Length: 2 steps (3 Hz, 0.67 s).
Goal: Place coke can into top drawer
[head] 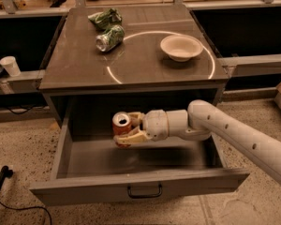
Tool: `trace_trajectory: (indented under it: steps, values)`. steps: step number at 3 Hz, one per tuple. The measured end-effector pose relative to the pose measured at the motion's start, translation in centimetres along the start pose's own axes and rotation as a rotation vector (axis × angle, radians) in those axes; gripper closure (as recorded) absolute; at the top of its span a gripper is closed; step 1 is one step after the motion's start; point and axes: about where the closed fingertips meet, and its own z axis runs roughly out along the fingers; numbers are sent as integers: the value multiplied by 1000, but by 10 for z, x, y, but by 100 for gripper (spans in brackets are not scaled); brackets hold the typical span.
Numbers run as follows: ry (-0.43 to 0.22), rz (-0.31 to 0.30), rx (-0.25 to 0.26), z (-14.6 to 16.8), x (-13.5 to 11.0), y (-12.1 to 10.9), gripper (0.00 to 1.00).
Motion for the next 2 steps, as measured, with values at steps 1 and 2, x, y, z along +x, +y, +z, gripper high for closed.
trace_trajectory:
  steps: [1,2]
  values:
    - [-6,5,-7,14,29,1,100]
    - [0,-16,-7,33,49,1,100]
